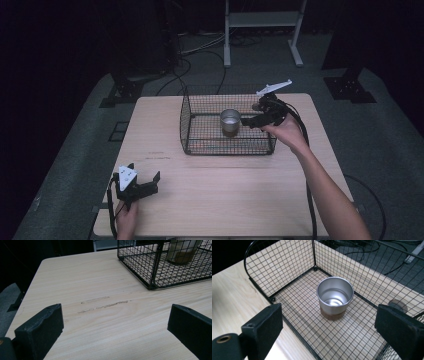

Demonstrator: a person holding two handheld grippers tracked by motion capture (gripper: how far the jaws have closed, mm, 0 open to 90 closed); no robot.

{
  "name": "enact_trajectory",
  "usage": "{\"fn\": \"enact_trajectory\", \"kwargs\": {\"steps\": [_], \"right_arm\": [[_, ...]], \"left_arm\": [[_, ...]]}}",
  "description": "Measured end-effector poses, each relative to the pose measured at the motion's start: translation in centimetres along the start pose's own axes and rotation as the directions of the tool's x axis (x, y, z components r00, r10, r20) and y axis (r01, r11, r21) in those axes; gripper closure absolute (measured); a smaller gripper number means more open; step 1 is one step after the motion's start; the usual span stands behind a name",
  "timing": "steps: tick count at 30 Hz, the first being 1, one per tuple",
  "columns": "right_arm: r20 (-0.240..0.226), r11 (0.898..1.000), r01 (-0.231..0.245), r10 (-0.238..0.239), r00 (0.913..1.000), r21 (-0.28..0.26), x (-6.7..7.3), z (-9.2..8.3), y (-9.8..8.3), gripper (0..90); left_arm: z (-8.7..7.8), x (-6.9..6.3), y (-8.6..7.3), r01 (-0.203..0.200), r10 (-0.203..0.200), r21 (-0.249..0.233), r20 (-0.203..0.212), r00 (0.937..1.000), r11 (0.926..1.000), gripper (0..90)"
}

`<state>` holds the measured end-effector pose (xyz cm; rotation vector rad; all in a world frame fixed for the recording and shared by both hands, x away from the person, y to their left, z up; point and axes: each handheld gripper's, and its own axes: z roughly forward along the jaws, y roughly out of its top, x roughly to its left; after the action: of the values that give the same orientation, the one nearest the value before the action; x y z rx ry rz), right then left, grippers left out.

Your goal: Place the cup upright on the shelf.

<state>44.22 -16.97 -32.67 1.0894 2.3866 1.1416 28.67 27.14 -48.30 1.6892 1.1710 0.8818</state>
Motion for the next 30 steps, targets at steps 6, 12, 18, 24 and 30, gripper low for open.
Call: {"fn": "enact_trajectory", "kwargs": {"steps": [6, 12, 18, 24, 30], "right_arm": [[-0.011, 1.000, 0.000, 0.000, 0.9999, -0.015, 0.0, -0.7, -0.9, 7.4], [-0.023, 1.000, 0.004, -0.005, 0.9997, -0.019, 0.2, -1.3, -1.6, 7.4], [-0.038, 0.999, 0.026, -0.027, 0.9989, -0.026, 0.9, -2.1, -2.4, 7.4], [-0.045, 0.998, 0.058, -0.059, 0.9972, -0.032, 1.5, -2.7, -3.2, 7.4], [-0.054, 0.997, 0.069, -0.070, 0.9961, -0.026, 2.0, -3.3, -4.4, 7.4]], "left_arm": [[0.0, 0.0, 0.0, -0.005, 0.005, 0.001, -0.001, 1.0000, 1.0000, 0.0], [0.0, 0.0, 0.0, 0.000, 0.000, -0.002, -0.001, 1.0000, 1.0000, 0.0], [0.0, 0.0, 0.0, -0.005, 0.005, 0.000, -0.002, 1.0000, 1.0000, 0.0], [0.0, 0.0, 0.0, -0.008, 0.008, 0.002, -0.003, 1.0000, 1.0000, 0.0], [0.0, 0.0, 0.0, -0.005, 0.005, 0.001, -0.004, 1.0000, 1.0000, 0.0]]}}
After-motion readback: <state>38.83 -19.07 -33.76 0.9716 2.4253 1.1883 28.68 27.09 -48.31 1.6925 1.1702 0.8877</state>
